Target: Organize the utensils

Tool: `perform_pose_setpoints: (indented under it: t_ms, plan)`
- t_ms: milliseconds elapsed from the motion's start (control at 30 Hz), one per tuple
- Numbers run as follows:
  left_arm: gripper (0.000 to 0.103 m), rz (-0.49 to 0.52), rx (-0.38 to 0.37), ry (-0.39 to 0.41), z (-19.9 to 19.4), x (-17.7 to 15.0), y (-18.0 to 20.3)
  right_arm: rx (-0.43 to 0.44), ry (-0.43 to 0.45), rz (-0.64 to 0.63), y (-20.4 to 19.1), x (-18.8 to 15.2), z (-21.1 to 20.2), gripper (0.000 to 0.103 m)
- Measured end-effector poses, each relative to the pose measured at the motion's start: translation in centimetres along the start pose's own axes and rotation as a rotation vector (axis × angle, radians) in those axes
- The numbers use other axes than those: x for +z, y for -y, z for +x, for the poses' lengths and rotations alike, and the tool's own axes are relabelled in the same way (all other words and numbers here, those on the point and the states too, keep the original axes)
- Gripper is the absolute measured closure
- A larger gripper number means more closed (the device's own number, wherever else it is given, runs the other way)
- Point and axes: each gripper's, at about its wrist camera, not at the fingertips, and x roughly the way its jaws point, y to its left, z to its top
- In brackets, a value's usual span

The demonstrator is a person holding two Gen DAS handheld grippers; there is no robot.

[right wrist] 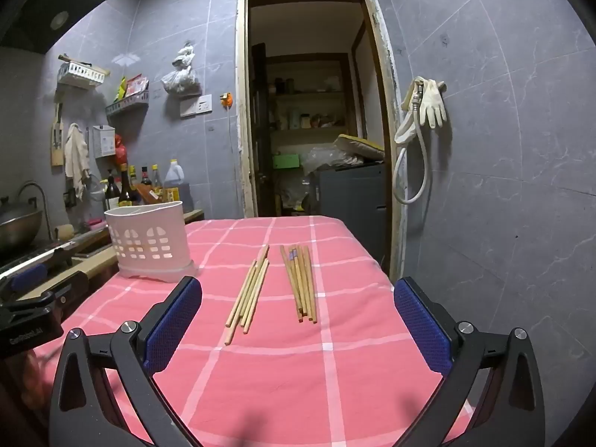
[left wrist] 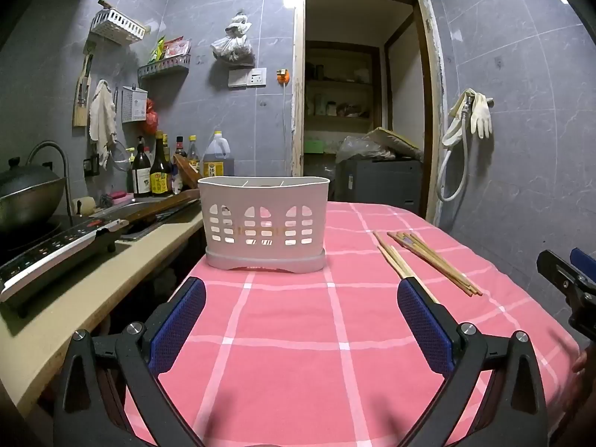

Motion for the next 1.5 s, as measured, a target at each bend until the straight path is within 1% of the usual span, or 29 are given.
perform_pose_setpoints:
  t_ms: [1500]
  plan:
    - [0.002, -0.009, -0.002, -0.008, 0.08, 0.1, -0.42, -0.001, -0.003, -0.006, -0.21, -0.08, 0.07, 0.0]
